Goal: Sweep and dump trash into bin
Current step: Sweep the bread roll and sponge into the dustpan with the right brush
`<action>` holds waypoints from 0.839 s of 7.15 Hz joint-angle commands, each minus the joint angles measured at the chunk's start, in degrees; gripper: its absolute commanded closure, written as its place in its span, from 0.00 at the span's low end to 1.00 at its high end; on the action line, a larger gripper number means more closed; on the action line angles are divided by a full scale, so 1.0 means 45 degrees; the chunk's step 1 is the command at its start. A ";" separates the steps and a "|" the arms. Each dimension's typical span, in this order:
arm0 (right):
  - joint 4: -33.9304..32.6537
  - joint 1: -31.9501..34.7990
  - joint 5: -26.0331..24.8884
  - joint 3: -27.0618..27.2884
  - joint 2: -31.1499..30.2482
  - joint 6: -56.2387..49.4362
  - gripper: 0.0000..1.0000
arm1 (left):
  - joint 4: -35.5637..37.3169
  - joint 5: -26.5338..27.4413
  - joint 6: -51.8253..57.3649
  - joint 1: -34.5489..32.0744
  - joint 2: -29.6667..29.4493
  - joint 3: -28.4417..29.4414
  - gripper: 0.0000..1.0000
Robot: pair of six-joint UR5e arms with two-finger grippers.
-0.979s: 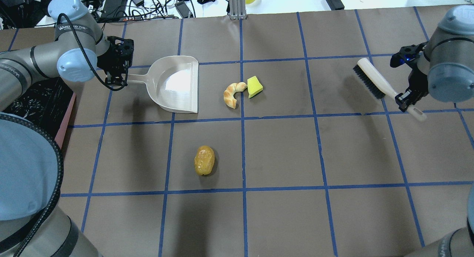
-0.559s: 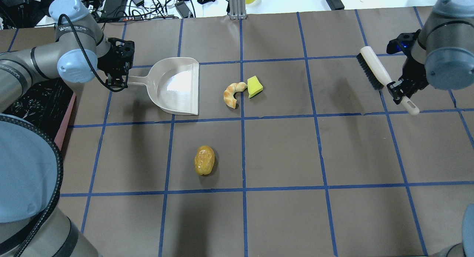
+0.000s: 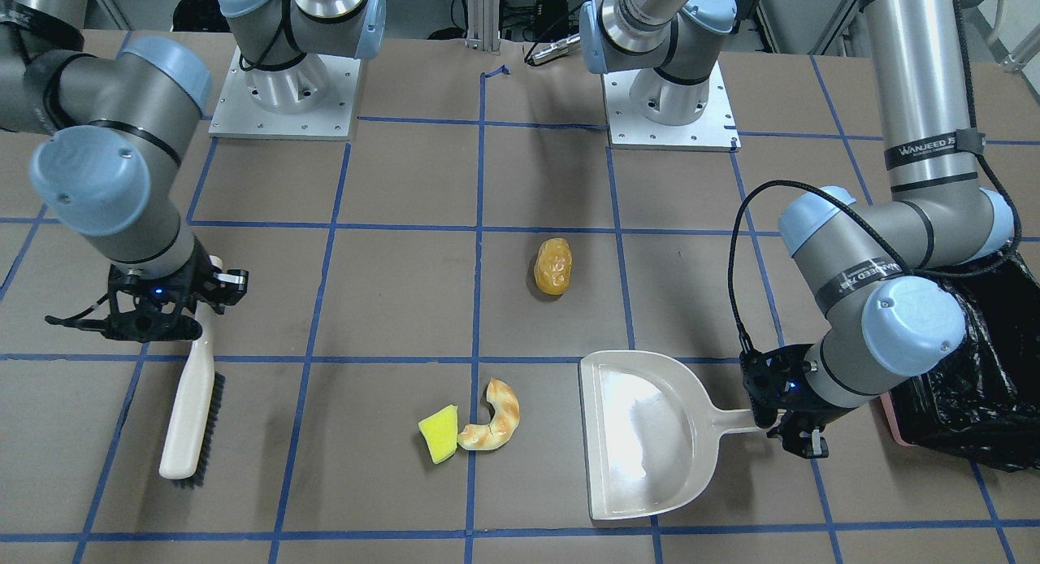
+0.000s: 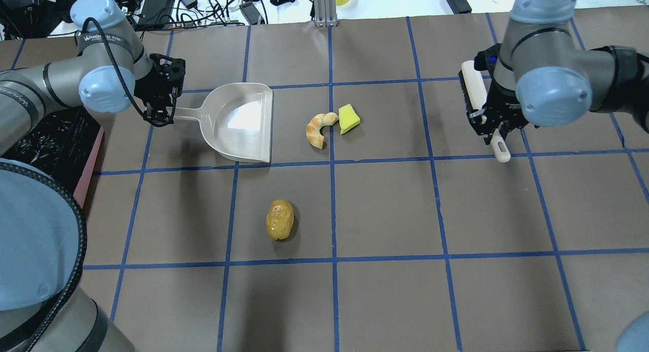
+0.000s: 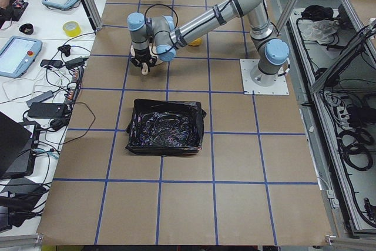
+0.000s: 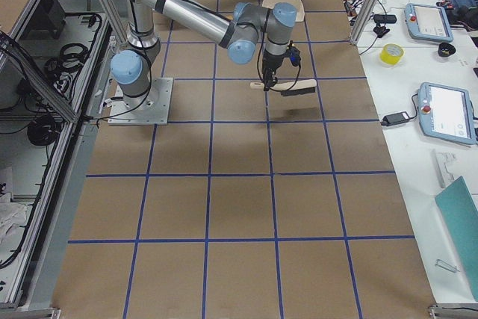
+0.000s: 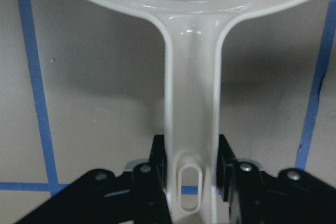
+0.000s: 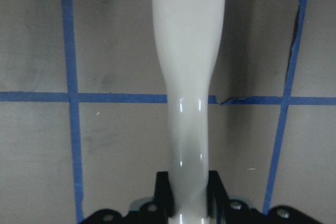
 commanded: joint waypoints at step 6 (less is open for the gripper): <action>-0.0523 0.5645 0.1893 -0.2260 0.3196 0.8314 1.00 | -0.0026 0.0062 -0.0001 -0.0008 0.0000 -0.0030 1.00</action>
